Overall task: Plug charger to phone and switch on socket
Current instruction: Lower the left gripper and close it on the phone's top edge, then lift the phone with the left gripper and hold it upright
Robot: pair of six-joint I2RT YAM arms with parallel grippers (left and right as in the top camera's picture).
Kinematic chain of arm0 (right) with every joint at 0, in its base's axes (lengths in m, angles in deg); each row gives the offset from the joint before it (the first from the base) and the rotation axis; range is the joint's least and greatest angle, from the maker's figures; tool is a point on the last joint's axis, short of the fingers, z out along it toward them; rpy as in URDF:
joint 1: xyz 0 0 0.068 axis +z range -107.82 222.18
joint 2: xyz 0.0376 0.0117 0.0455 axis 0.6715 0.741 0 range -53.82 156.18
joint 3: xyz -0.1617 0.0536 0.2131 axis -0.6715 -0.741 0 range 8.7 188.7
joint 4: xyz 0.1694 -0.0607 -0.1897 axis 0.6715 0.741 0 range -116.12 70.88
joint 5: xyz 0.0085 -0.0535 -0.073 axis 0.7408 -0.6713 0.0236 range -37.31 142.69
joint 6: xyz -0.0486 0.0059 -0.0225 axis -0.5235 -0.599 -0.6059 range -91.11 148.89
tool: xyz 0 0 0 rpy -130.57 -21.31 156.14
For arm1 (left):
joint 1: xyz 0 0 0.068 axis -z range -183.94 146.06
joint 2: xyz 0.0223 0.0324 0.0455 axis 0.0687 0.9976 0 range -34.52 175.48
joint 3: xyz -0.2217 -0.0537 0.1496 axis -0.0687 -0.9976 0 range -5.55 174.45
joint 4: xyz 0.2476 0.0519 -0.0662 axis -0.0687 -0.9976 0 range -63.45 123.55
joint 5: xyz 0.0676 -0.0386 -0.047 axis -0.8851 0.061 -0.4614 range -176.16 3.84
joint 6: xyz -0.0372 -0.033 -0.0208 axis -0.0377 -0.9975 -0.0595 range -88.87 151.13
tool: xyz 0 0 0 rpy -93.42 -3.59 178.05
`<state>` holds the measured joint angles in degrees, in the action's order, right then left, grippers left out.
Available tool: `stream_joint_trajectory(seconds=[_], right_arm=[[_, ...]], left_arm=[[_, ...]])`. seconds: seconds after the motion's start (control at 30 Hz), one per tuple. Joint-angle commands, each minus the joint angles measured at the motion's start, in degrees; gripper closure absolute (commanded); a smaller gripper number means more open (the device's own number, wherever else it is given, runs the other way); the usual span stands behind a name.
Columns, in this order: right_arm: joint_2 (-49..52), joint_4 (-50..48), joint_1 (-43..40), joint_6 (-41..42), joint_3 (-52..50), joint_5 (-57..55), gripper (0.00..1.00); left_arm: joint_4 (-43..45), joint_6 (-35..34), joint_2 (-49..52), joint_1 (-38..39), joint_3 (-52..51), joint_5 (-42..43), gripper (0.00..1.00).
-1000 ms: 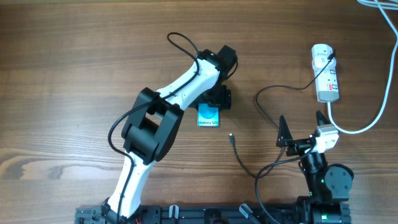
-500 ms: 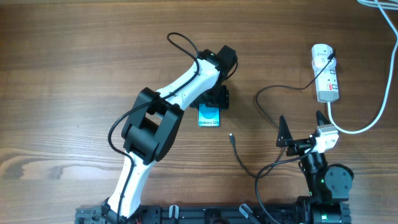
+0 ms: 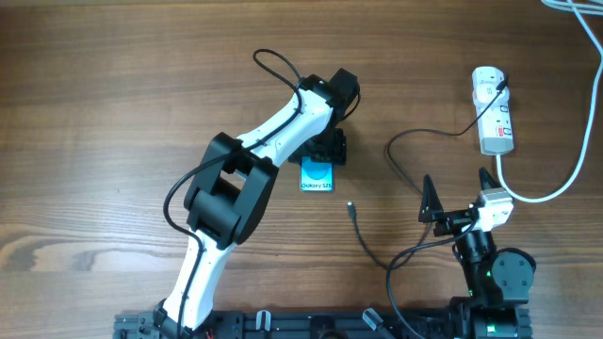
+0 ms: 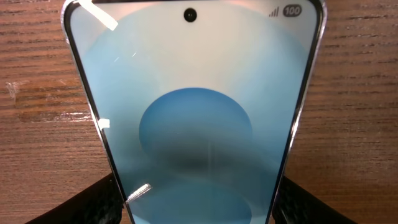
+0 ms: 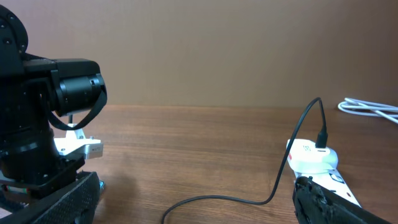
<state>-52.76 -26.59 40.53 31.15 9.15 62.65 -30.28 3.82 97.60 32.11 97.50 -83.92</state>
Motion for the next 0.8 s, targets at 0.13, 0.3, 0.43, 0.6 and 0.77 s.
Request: stream_joint_trajectory(seconds=[0.13,0.3,0.43,0.6,0.77], right_arm=[[-0.3,-0.1,0.2,-0.7,-0.2,-1.2,0.00],[-0.3,-0.1,0.2,-0.6,-0.2,-1.2,0.00],[-0.3,-0.1,0.2,-0.7,-0.2,-1.2,0.00],[-0.3,-0.1,0.2,-0.7,-0.2,-1.2,0.00],[-0.3,-0.1,0.2,-0.7,-0.2,-1.2,0.00]], left_arm=[[1.3,-0.3,2.8,-1.5,-0.6,2.1,0.27],[1.2,-0.3,1.6,-3.3,-0.6,4.9,0.29],[0.5,-0.1,-0.7,-4.6,-0.6,6.1,0.29],[0.2,0.1,-4.4,-6.3,-0.6,10.3,0.30],[-0.3,3.9,-7.4,-8.5,-0.6,21.4,0.30]])
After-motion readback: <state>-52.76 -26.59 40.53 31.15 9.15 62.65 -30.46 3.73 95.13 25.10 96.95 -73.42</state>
